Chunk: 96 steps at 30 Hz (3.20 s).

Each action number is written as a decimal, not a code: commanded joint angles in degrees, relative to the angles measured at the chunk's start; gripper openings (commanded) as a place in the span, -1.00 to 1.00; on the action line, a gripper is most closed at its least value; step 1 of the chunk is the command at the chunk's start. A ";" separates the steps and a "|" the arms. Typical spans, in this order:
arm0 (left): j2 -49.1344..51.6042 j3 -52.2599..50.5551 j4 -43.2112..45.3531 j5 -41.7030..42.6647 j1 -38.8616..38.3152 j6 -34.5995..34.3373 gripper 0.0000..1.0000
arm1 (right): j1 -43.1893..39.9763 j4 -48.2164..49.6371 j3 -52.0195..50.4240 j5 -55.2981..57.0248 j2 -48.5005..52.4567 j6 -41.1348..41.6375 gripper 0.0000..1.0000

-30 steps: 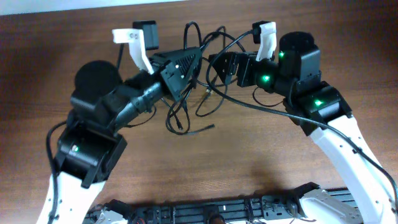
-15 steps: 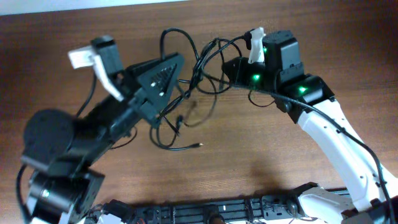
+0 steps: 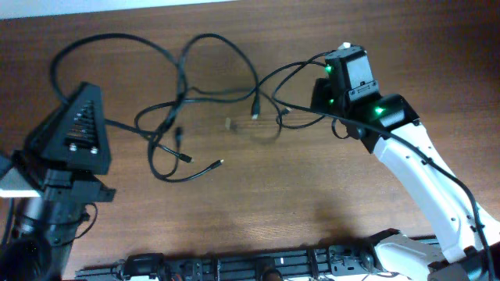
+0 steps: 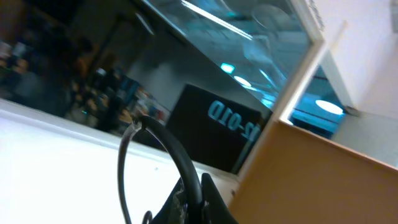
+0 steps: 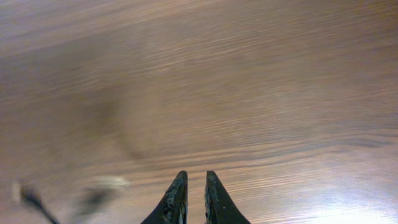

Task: Untangle cables

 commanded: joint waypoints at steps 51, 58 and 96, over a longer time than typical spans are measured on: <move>27.12 3.76 -14.97 38.27 4.44 21.05 -0.40 | -7.41 9.27 36.20 -49.13 -0.13 -11.67 -0.92; 27.12 3.76 -14.97 38.34 4.44 21.31 -0.36 | -7.39 -0.26 39.39 -38.05 0.11 -31.21 -0.92; 60.46 3.74 3.26 38.36 -36.44 44.78 -0.08 | -3.91 3.76 39.41 -28.63 0.00 -18.14 -0.92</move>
